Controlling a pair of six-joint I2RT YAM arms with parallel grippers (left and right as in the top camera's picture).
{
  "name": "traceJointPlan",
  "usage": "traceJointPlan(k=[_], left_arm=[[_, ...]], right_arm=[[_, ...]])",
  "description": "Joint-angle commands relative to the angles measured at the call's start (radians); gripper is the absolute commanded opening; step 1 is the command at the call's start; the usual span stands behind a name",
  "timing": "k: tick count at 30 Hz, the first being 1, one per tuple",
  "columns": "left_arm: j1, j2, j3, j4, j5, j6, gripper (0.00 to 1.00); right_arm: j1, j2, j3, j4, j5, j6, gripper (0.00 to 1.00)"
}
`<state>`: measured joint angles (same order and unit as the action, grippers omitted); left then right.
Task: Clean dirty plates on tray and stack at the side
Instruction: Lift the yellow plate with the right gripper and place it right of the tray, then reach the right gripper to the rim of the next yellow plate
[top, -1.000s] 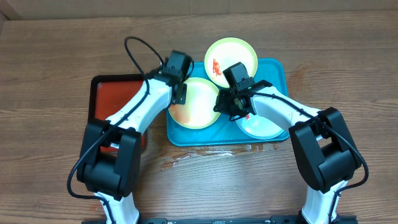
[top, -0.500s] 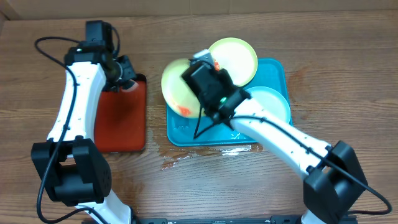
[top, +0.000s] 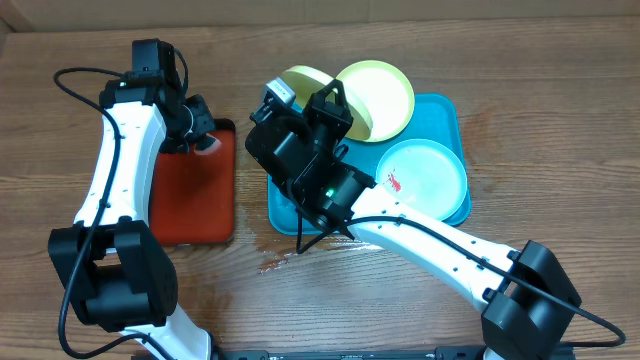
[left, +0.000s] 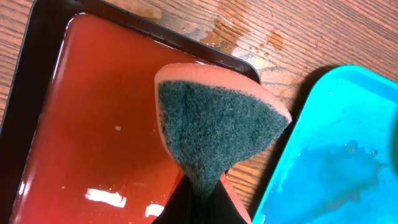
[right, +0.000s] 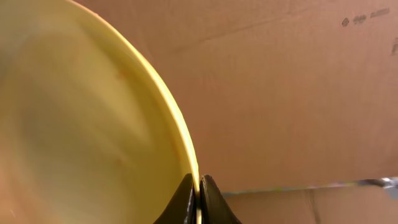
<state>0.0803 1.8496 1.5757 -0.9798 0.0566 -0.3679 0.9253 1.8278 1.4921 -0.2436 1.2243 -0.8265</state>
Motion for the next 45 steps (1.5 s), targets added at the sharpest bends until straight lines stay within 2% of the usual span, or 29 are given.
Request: traceJointPlan(k=[1,3,4,6,9,12,14,16,21,25,30,37,43,44,45], left_arm=[[-0.002,-0.019,-0.005,0.0,0.011,-0.014,0.04],[-0.001,-0.019,-0.005,0.0,0.011,-0.014,0.04],[-0.001,-0.019,-0.005,0.0,0.012,-0.014,0.04],[-0.002,-0.019,-0.005,-0.001,0.013,-0.014,0.04],[-0.002,-0.019,-0.005,-0.003,0.014,-0.014,0.04],[-0.002,-0.019,-0.005,-0.003,0.014,-0.014,0.04],[-0.002,-0.019,-0.005,-0.004,0.014,-0.014,0.04],[-0.002,-0.019,-0.005,-0.003,0.014,-0.013,0.04],[-0.002,-0.019,-0.005,-0.003,0.014,-0.014,0.04],[-0.002,-0.019,-0.005,-0.002,0.014,-0.014,0.04],[-0.002,-0.019,-0.005,0.001,0.014,-0.014,0.04],[-0.002,-0.019,-0.005,0.002,0.014,-0.014,0.04],[-0.002,-0.019,-0.005,0.002,0.014,-0.014,0.04],[-0.002,-0.019,-0.005,0.001,0.014,-0.013,0.04],[-0.002,-0.019,-0.005,0.002,0.014,-0.013,0.04]], right_arm=[[0.005,-0.021,0.018,0.01,0.025,0.01,0.04],[0.001,-0.021,0.014,-0.073,-0.072,0.239,0.04],[-0.007,-0.021,0.012,-0.159,-0.187,0.341,0.04],[-0.039,-0.021,0.01,-0.296,-0.466,0.402,0.04],[-0.081,-0.046,0.031,-0.259,-0.35,0.615,0.04],[-0.154,-0.09,0.048,-0.265,-0.462,0.705,0.04],[-0.298,-0.148,0.048,-0.303,-0.78,0.793,0.04],[-0.419,-0.162,0.048,-0.341,-1.0,0.863,0.04],[-0.785,-0.13,0.035,-0.469,-1.393,0.943,0.04],[-1.093,-0.045,-0.001,-0.523,-1.417,0.943,0.04],[-1.3,0.051,-0.001,-0.523,-1.416,0.943,0.04],[-1.431,0.18,-0.001,-0.525,-1.402,0.966,0.04],[-1.429,0.254,-0.001,-0.53,-1.39,0.966,0.04],[-1.429,0.254,-0.001,-0.536,-1.39,0.978,0.08],[-1.429,0.254,-0.001,-0.539,-1.391,0.985,0.24]])
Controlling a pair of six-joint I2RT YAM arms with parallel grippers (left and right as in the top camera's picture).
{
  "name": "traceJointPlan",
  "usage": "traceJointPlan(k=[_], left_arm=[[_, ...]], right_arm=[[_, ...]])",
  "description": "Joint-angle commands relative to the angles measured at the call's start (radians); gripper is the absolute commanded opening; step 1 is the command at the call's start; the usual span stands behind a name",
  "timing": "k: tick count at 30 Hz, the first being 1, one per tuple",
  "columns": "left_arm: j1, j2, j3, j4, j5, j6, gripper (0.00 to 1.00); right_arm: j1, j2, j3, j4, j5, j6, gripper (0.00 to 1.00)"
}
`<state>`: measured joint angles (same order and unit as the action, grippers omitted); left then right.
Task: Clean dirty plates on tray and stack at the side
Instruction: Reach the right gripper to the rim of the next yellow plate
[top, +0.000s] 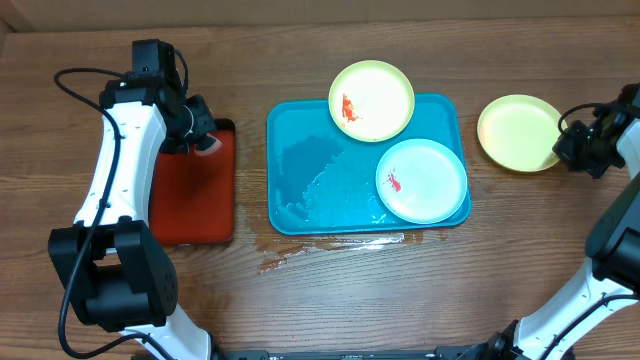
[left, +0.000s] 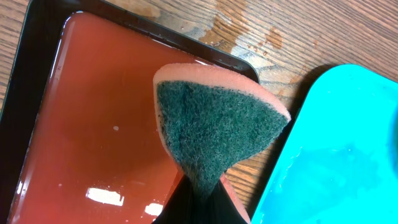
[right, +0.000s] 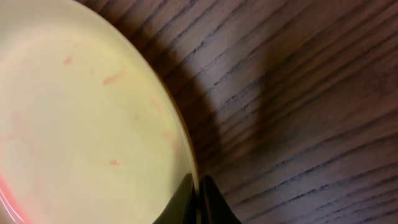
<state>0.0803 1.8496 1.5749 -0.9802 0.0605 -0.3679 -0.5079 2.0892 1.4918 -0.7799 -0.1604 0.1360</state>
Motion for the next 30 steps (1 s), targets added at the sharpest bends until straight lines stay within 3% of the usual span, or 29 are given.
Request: traceJointPlan(k=[1,4,10,12,13,14,17,19,21,30], left_arm=[[-0.002,-0.019,-0.004,0.002,0.01,-0.014,0.04],[-0.002,-0.019,-0.004,0.002,0.01,-0.013,0.04],[-0.002,-0.019,-0.004,0.009,0.01,-0.01,0.04],[-0.002,-0.019,-0.004,0.008,0.01,-0.01,0.04],[-0.002,-0.019,-0.004,0.008,0.01,-0.01,0.04],[-0.002,-0.019,-0.004,0.008,0.011,-0.01,0.04],[-0.002,-0.019,-0.004,0.008,0.011,-0.01,0.04],[-0.002,-0.019,-0.004,0.008,0.012,-0.005,0.04],[-0.002,-0.019,-0.004,0.008,0.011,-0.002,0.04],[-0.002,-0.019,-0.004,0.005,0.011,-0.002,0.04]], right_arm=[[0.003,-0.008,0.003,-0.017,-0.005,0.021,0.28],[0.002,-0.022,0.051,-0.1,-0.01,0.029,0.23],[0.046,-0.142,0.24,-0.257,-0.132,0.032,0.42],[0.088,-0.184,0.288,-0.252,-0.198,0.032,0.7],[0.116,-0.202,0.304,-0.229,-0.251,0.032,0.88],[0.144,-0.212,0.309,-0.201,-0.29,0.031,0.99],[0.243,-0.212,0.306,-0.092,-0.368,-0.053,1.0],[0.307,-0.2,0.296,-0.037,-0.367,-0.126,0.93],[0.396,-0.167,0.294,0.034,-0.347,-0.186,0.93],[0.62,0.027,0.294,0.175,-0.061,-0.193,0.89]])
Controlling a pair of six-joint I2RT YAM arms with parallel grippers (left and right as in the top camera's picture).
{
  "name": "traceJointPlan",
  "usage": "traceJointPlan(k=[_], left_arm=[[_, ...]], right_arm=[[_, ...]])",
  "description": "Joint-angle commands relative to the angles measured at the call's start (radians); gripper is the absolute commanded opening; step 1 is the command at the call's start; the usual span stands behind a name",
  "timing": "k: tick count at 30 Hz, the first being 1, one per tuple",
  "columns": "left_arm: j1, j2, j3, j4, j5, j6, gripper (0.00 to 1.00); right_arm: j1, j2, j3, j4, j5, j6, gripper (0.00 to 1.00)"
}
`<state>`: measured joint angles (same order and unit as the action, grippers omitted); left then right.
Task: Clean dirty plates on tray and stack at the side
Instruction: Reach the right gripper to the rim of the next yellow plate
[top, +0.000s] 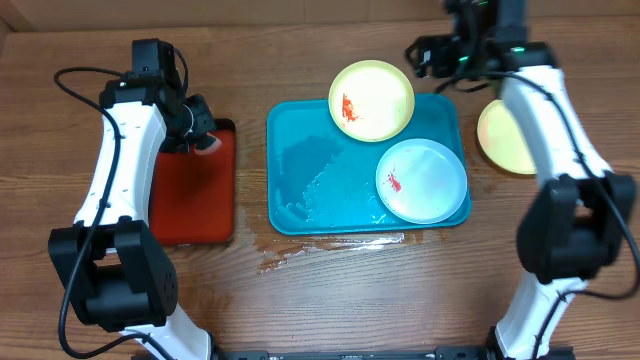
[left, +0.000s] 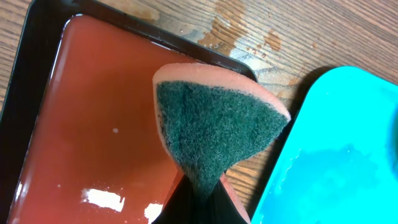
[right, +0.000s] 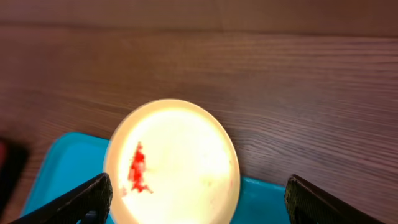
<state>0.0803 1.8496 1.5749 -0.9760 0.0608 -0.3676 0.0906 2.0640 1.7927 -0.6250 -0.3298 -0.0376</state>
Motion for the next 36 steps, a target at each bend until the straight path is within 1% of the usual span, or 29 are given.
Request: traceJointPlan(k=[1,3,8,10,12,15,16,17,18,20,23,24,25,29,30,33,34,36], left_arm=[[-0.002,-0.019,-0.004,0.0,0.011,-0.002,0.04],[-0.003,-0.019,-0.004,0.0,0.011,-0.002,0.04],[-0.011,-0.019,-0.004,-0.003,0.011,-0.002,0.04],[-0.015,-0.019,-0.004,-0.003,0.011,-0.002,0.04],[-0.019,-0.019,-0.004,-0.003,0.011,-0.002,0.04],[-0.023,-0.019,-0.004,0.0,0.011,-0.002,0.04],[-0.023,-0.019,-0.004,0.004,0.011,-0.002,0.04],[-0.023,-0.019,-0.004,0.005,0.011,-0.002,0.04],[-0.023,-0.019,-0.004,0.006,0.01,-0.002,0.04],[-0.023,-0.019,-0.004,0.008,0.011,-0.002,0.04],[-0.023,-0.019,-0.004,0.012,0.011,-0.002,0.04],[-0.023,-0.019,-0.004,0.012,0.011,-0.002,0.04],[-0.023,-0.019,-0.004,0.012,0.011,-0.002,0.04],[-0.023,-0.019,-0.004,0.012,0.011,-0.001,0.04],[-0.025,-0.019,-0.004,0.013,0.019,0.012,0.04],[-0.042,-0.019,-0.004,0.032,0.079,0.095,0.04],[-0.045,-0.019,-0.004,0.035,0.091,0.105,0.04],[-0.071,-0.019,-0.004,0.044,0.109,0.119,0.04]], right_arm=[[0.031,0.069,-0.007,0.027,0.129,-0.019,0.88],[0.041,0.098,-0.007,0.043,0.157,-0.019,0.84],[0.04,0.156,-0.007,0.083,0.158,-0.019,0.8],[0.04,0.188,-0.007,0.09,0.161,-0.019,0.75],[0.04,0.212,-0.007,0.093,0.161,-0.019,0.74],[0.043,0.24,-0.007,0.098,0.161,-0.019,0.67],[0.044,0.246,-0.007,0.1,0.16,-0.019,0.62],[0.044,0.248,-0.007,0.101,0.161,-0.019,0.61],[0.044,0.248,-0.007,0.105,0.161,-0.019,0.56],[0.045,0.248,-0.007,0.104,0.161,-0.019,0.43],[0.055,0.253,-0.007,0.101,0.161,-0.019,0.41],[0.057,0.253,-0.007,0.101,0.161,-0.019,0.36],[0.061,0.253,-0.007,0.101,0.16,-0.019,0.26],[0.081,0.251,-0.005,0.08,0.114,-0.018,0.04],[0.087,0.248,-0.001,0.07,0.092,-0.018,0.04],[0.119,0.23,0.053,-0.032,0.043,-0.013,0.04],[0.125,0.227,0.063,-0.051,0.043,-0.012,0.04],[0.151,0.216,0.114,-0.156,0.044,-0.012,0.04]])
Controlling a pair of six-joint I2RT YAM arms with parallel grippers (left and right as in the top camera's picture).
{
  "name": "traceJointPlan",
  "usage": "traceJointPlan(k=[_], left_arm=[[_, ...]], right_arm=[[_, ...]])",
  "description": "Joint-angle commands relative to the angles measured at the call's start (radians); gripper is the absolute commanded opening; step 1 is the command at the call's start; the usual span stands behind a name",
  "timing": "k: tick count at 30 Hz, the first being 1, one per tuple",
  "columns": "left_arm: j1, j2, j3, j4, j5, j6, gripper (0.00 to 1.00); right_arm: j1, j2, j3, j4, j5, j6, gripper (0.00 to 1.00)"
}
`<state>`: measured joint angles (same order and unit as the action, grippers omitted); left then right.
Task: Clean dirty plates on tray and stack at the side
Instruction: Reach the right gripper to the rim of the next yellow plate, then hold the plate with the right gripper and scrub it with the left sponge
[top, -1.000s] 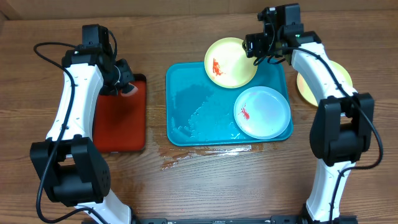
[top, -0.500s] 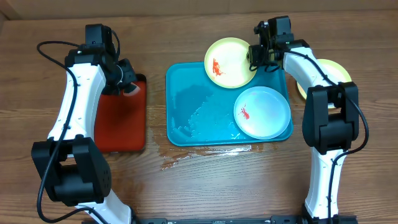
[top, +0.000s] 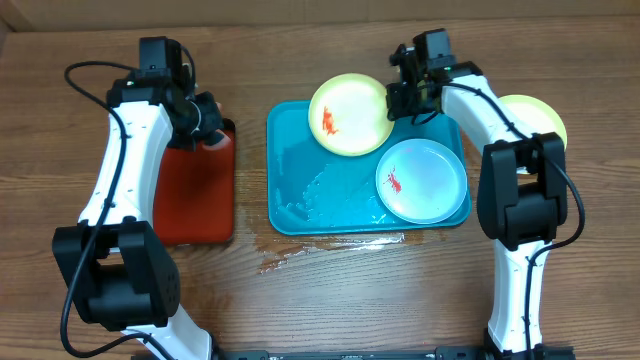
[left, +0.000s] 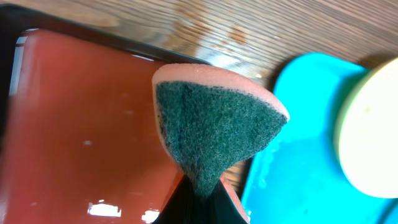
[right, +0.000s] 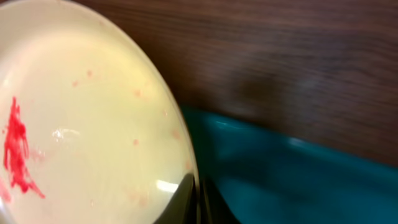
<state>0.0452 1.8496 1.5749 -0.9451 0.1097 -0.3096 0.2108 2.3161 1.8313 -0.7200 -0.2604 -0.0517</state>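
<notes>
A yellow plate (top: 350, 118) with a red smear lies over the far part of the blue tray (top: 320, 190). My right gripper (top: 397, 100) is shut on its right rim, which also shows in the right wrist view, where the gripper (right: 198, 190) pinches the plate (right: 81, 118). A pale blue plate (top: 430, 172) with a small red stain rests at the tray's right. My left gripper (top: 205, 125) is shut on a pink and green sponge (left: 217, 130) above the red tray's (top: 190, 195) far right corner. Another yellow plate (top: 545, 118) lies on the table at the right.
The red tray (left: 74, 124) holds reddish liquid. The blue tray (left: 292, 162) is wet on its left half. Water spots (top: 300, 255) lie on the wooden table in front of it. A cardboard wall runs along the table's far edge.
My right gripper was open above the smeared yellow plate's far side and is now shut on its right rim. The plate sits further left. My left gripper with the sponge has shifted slightly right.
My right gripper first held a yellow plate above the blue tray's left part. Then it had that plate down on the table at the right. Later it was open over the smeared yellow plate, which it now grips. My left gripper kept the sponge over the red tray throughout.
</notes>
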Motion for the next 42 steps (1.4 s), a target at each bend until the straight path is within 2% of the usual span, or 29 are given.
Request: traceJointPlan(k=[1,6,8,14,20,23,28,31,37,40,42], left_arm=[[-0.047,-0.019,-0.004,0.016,0.061,0.064,0.04],[-0.141,-0.019,-0.004,0.035,0.101,0.111,0.04],[-0.182,-0.018,-0.004,0.056,0.101,0.101,0.04],[-0.295,0.006,-0.004,0.116,0.097,0.016,0.04],[-0.368,0.044,-0.004,0.138,0.097,0.014,0.04],[-0.381,0.055,-0.004,0.188,0.097,0.013,0.04],[-0.381,0.109,-0.004,0.229,0.082,-0.043,0.04],[-0.381,0.14,-0.004,0.232,0.082,-0.043,0.04],[-0.381,0.146,-0.004,0.237,0.082,-0.042,0.04],[-0.382,0.146,-0.004,0.239,0.082,-0.042,0.04],[-0.382,0.146,-0.004,0.24,0.082,-0.042,0.04]], right_arm=[[0.038,-0.037,0.092,-0.104,-0.026,0.002,0.04],[0.07,-0.032,0.098,-0.312,-0.029,0.056,0.04],[0.073,-0.032,0.087,-0.331,-0.029,0.07,0.04],[0.078,-0.032,-0.056,-0.218,-0.047,0.242,0.04],[0.083,-0.032,-0.124,-0.182,-0.06,0.256,0.04],[0.086,-0.032,-0.124,-0.167,-0.06,0.369,0.04],[0.087,-0.032,-0.124,-0.151,-0.055,0.326,0.04],[0.089,-0.032,-0.124,-0.152,-0.055,0.257,0.04],[0.097,-0.075,-0.121,-0.237,-0.055,0.229,0.04],[0.099,-0.076,-0.123,-0.223,-0.055,0.23,0.04],[0.107,-0.076,-0.123,-0.212,-0.055,0.23,0.27]])
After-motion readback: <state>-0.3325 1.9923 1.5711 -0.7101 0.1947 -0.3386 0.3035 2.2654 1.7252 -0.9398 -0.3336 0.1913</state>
